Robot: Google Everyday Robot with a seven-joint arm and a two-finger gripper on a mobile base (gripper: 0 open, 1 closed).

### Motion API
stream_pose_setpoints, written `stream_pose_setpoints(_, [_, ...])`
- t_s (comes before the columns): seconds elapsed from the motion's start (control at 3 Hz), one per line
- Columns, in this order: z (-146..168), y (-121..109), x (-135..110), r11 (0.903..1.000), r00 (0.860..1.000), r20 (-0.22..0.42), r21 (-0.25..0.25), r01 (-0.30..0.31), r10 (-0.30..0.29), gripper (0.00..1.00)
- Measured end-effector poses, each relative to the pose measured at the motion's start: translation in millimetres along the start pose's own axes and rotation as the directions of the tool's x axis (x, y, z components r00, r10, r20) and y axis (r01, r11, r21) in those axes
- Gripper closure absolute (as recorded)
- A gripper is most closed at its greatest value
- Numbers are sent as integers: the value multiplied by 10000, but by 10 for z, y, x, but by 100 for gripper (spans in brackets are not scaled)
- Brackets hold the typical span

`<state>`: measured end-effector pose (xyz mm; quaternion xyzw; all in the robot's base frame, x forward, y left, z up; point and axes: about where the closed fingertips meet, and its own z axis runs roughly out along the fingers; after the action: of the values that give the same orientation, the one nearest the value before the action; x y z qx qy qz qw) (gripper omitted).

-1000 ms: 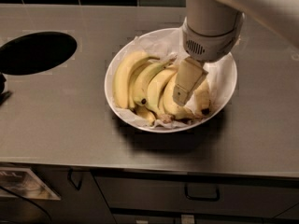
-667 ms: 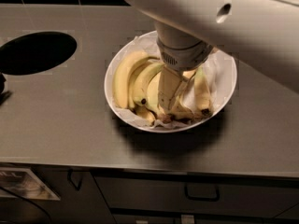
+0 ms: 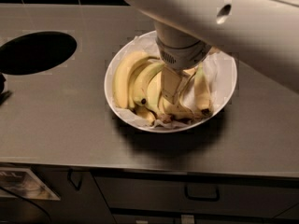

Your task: Pick banana from white bowl

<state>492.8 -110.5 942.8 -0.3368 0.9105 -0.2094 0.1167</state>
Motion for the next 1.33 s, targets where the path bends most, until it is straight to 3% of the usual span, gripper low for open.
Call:
stream_pose_setpoints(0.33, [0,-14,-19,9999,10000,61,93,-73,72,31])
stream_pose_setpoints(0.67, [29,-44,-15,9991,9997,-96,351,-228,231,38])
stream_pose_setpoints(1.33, [161,-138,49,9951,9952,-443,494,-853,875,38])
